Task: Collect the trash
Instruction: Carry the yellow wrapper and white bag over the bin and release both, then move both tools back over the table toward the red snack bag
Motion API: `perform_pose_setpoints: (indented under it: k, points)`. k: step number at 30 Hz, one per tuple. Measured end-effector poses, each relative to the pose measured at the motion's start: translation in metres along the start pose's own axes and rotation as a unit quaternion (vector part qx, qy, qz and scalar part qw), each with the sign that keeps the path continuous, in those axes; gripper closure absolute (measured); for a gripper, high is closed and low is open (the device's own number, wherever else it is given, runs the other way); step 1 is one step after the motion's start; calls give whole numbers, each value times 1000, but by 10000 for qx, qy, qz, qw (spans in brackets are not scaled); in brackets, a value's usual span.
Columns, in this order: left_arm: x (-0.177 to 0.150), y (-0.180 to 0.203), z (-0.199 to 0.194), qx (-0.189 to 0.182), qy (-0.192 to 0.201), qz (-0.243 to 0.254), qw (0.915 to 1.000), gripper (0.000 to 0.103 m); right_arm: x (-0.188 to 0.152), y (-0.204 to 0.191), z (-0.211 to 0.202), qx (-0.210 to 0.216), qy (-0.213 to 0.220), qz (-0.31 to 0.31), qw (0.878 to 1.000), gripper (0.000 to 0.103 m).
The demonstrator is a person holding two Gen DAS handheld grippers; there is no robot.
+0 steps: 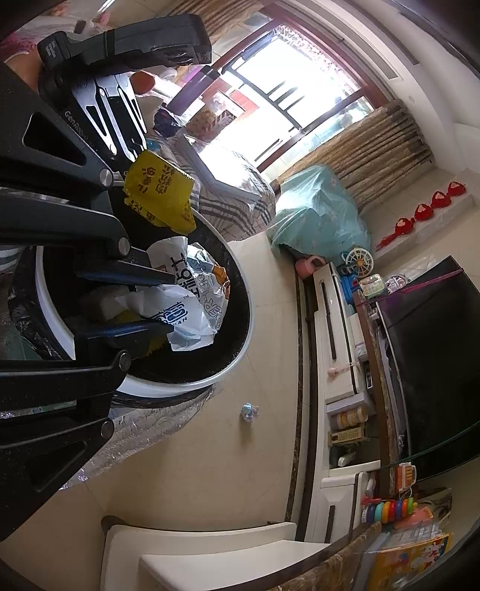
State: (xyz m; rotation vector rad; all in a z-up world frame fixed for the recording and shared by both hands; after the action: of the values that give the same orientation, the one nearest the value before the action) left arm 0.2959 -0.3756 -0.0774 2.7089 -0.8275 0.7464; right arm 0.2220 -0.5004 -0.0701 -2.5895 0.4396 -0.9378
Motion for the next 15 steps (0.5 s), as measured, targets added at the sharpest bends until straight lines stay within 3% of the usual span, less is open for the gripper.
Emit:
perform_pose_setpoints:
  k: [3, 7, 13, 15]
  points:
    - [2, -1, 0, 40, 7, -12, 10000, 87, 3, 2, 1, -15, -7, 14, 10000, 81]
    - [2, -1, -4, 78, 73, -16, 9999, 66, 4, 4, 0, -45, 23, 83, 10000, 75]
    - [-13, -12, -16, 63, 145, -185, 9997, 57, 2, 4, -11, 14, 152, 190, 9997, 48]
    - [-22, -17, -22, 111, 189, -261, 9994, 51, 0, -1, -16, 86, 229, 195, 9995, 30]
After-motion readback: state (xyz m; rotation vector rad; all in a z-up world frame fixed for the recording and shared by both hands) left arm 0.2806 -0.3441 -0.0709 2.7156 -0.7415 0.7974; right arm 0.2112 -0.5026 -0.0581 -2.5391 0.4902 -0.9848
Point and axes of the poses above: each gripper's, at about its wrist camera, not at the fingertips, and z roughly the way its jaws point, y to its right, x to its top, the point moved 7 cm from there along z, roughly the way its jaws point, and after that the axes turned 9 degrees about -y, right-handed, at the moved point
